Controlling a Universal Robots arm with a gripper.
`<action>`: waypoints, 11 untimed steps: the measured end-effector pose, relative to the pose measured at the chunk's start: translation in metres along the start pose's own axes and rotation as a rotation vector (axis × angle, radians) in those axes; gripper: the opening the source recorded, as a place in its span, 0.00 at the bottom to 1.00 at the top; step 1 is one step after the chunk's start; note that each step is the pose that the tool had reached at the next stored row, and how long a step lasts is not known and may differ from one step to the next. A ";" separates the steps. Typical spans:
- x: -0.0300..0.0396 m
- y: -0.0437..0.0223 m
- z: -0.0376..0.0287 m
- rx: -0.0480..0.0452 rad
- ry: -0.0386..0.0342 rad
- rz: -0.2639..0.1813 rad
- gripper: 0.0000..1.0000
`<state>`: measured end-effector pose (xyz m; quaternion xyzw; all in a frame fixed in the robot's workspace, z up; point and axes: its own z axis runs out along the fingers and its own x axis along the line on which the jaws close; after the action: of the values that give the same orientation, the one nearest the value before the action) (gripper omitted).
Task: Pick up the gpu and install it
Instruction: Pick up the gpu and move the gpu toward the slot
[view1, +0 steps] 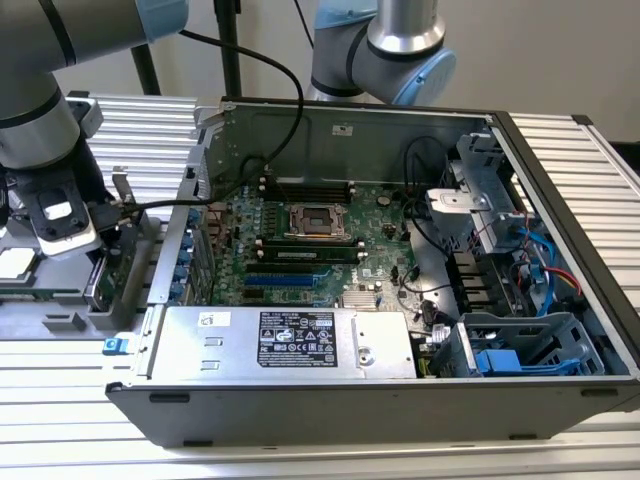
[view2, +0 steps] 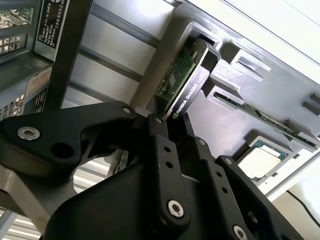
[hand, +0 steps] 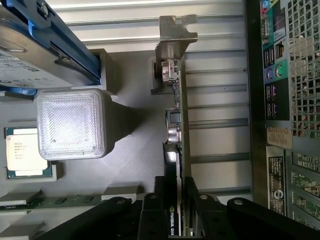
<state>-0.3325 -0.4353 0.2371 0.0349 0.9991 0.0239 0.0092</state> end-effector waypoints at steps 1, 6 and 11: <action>0.0000 0.0000 0.0000 0.0000 0.0000 0.000 0.00; 0.0000 0.0000 0.0000 0.0000 0.0000 0.000 0.00; 0.0000 0.0000 0.0000 0.0000 0.0000 -0.001 0.00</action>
<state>-0.3325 -0.4353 0.2371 0.0345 0.9991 0.0239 0.0092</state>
